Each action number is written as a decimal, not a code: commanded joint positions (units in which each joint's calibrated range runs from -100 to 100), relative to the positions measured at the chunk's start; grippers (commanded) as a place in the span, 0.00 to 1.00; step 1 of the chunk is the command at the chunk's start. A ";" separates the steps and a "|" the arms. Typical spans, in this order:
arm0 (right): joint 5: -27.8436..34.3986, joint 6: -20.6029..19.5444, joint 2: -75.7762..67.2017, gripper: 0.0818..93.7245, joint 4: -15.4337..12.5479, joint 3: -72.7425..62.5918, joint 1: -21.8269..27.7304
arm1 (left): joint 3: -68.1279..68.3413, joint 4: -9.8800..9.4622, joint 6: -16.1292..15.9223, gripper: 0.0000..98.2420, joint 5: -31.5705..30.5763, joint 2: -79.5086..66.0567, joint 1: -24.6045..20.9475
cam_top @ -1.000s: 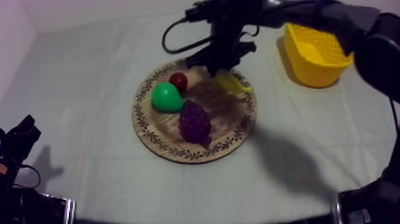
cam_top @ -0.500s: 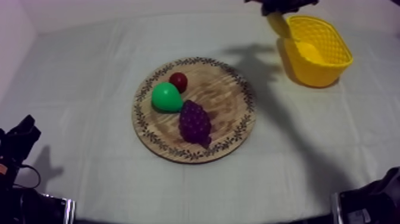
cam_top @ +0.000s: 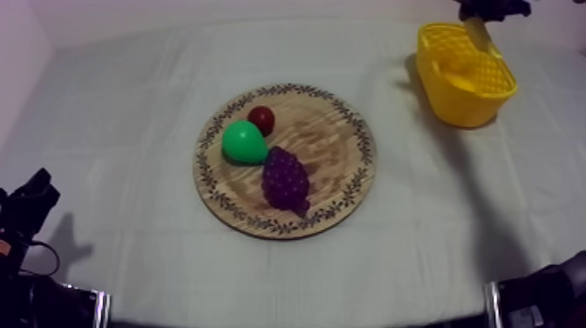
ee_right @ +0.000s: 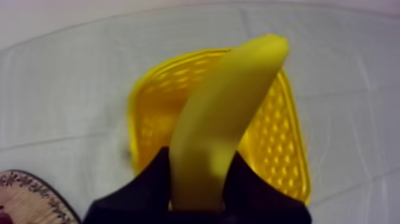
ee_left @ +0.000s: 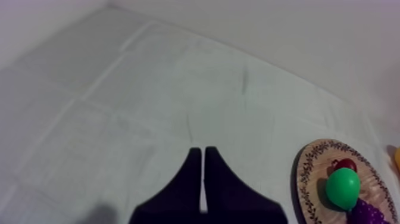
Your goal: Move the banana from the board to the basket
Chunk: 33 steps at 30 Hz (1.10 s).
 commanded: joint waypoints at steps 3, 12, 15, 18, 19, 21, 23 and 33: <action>-0.54 0.15 2.70 0.09 0.17 0.05 2.18 | -0.01 0.03 -0.01 0.00 0.00 -0.05 0.02; -1.63 3.70 7.27 0.43 -2.10 0.60 3.35 | -0.01 0.03 -0.02 0.00 0.00 -0.05 0.02; -2.53 4.39 7.70 0.59 -2.75 1.23 3.40 | -0.01 0.03 0.00 0.00 0.00 -0.05 0.02; -3.35 4.97 7.82 0.64 -3.34 1.09 3.56 | -0.01 0.03 0.00 0.00 0.00 -0.05 0.02; -3.73 5.06 7.71 0.63 -3.45 1.01 3.64 | -0.01 0.03 0.00 0.00 0.00 -0.05 0.02; -4.99 5.15 6.92 0.57 -3.48 1.18 3.85 | -0.01 0.03 0.01 0.00 0.00 -0.05 0.02; -7.39 5.11 5.04 0.48 -3.22 2.52 4.19 | -0.01 0.03 -0.01 0.00 0.00 -0.05 0.02; -34.85 2.57 -20.81 0.12 -0.56 28.85 8.07 | -0.01 0.03 -0.01 0.00 0.00 -0.05 0.02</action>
